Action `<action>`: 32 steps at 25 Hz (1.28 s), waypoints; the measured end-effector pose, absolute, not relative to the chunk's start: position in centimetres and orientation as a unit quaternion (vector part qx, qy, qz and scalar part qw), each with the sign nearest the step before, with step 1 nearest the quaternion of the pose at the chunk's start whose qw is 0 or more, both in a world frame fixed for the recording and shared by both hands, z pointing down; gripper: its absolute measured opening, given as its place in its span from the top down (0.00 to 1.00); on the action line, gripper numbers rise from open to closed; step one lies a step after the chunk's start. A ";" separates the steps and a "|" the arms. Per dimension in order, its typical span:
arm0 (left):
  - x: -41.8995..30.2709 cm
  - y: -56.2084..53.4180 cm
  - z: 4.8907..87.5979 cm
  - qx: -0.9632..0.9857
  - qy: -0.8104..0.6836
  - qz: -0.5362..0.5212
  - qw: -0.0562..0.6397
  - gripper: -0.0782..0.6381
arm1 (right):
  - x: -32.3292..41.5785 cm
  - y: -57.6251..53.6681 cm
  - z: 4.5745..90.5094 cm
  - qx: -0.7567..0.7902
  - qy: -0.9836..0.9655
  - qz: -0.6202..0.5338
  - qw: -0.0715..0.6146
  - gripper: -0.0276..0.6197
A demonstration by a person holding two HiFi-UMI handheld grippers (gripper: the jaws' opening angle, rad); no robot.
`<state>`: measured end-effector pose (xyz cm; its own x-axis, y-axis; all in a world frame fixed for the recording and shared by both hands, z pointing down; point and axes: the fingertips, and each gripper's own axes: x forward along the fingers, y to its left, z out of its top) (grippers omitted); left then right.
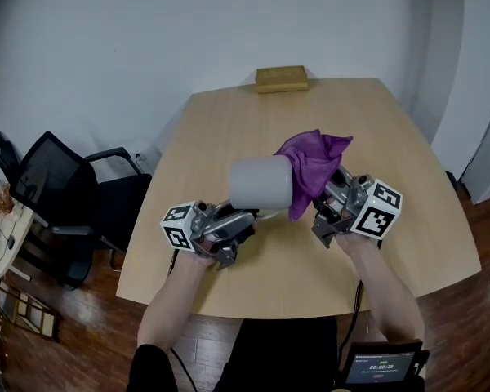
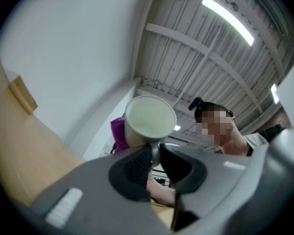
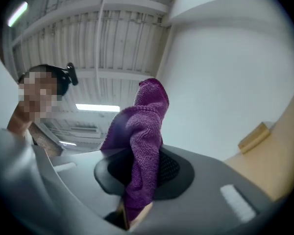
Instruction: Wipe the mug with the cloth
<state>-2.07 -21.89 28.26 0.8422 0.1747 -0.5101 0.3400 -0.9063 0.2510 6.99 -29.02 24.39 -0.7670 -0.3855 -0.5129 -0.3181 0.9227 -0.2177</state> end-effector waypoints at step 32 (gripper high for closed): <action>-0.2 -37.7 36.7 0.944 -0.153 0.286 -0.064 0.78 | 14.4 -35.9 29.1 -0.342 0.885 -0.140 0.283 0.86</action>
<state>-0.22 -37.72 36.66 0.7901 -0.3243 0.5202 -0.2515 -0.9454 -0.2073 14.37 -35.90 29.10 -0.6062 -0.6842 -0.4055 -0.5256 0.7273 -0.4414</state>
